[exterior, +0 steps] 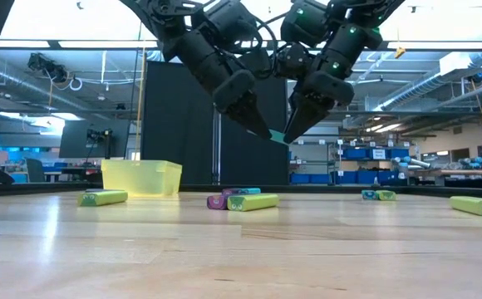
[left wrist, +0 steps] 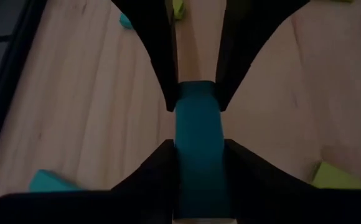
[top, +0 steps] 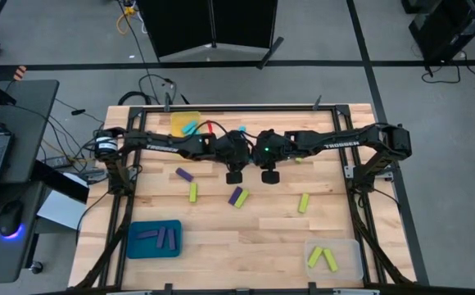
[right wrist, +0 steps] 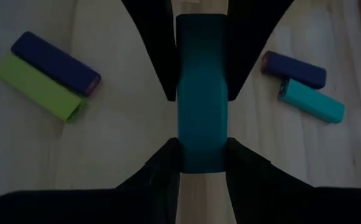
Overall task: Sort blocks
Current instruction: Put the bottom blue block into the yellow bin, then put the top purple block into the blue bin
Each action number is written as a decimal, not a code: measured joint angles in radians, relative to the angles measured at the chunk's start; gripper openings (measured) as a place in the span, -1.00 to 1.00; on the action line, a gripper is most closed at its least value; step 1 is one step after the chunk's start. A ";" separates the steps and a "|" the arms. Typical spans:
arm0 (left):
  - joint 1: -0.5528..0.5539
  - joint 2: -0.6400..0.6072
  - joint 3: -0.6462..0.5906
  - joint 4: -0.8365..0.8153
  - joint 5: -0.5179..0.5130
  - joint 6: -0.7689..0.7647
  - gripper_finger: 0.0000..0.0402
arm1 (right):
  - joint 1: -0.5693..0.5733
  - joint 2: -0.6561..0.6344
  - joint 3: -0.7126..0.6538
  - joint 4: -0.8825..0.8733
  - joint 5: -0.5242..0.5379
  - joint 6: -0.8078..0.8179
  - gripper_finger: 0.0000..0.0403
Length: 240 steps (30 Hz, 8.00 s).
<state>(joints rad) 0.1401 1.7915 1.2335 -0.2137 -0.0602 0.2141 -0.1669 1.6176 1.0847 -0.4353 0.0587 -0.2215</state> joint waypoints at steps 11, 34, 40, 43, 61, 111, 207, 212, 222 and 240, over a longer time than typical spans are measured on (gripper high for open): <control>0.034 -0.063 -0.053 -0.062 -0.102 0.023 -0.43 | 0.000 -0.013 0.006 0.009 0.106 0.024 0.02; 0.348 -0.633 -0.699 0.093 -0.329 -0.422 -0.43 | -0.010 -0.116 0.002 -0.055 0.155 0.047 -0.91; 0.450 -0.539 -0.704 0.094 -0.239 -0.402 -0.43 | -0.016 -0.115 0.002 -0.053 0.141 0.054 -0.92; 0.487 -0.492 -0.705 0.080 -0.226 -0.401 -0.43 | -0.021 -0.115 0.002 -0.053 0.138 0.051 -0.96; 0.492 -0.457 -0.704 0.126 -0.172 -0.395 0.36 | -0.046 -0.115 0.002 -0.077 0.096 0.061 -0.85; 0.104 -0.459 -0.734 0.648 -0.234 -0.311 0.22 | 0.038 -0.229 -0.270 -0.289 -0.083 0.725 -0.79; 0.287 0.149 -0.092 0.083 -0.112 -0.664 0.36 | -0.058 -0.229 -0.270 0.180 -0.049 0.410 -0.73; 0.286 0.165 -0.091 0.087 -0.130 -0.649 0.36 | -0.058 -0.229 -0.270 0.180 -0.049 0.410 -0.75; 0.285 0.179 -0.090 0.074 -0.161 -0.601 0.32 | -0.054 -0.229 -0.270 0.179 -0.049 0.409 -0.75; 0.286 0.145 -0.094 0.018 -0.233 -0.445 -0.48 | -0.052 -0.229 -0.270 0.179 -0.049 0.402 -0.80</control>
<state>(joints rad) 0.4261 1.9365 1.1394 -0.1962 -0.2935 -0.2310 -0.2192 1.3891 0.8150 -0.2565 0.0101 0.1802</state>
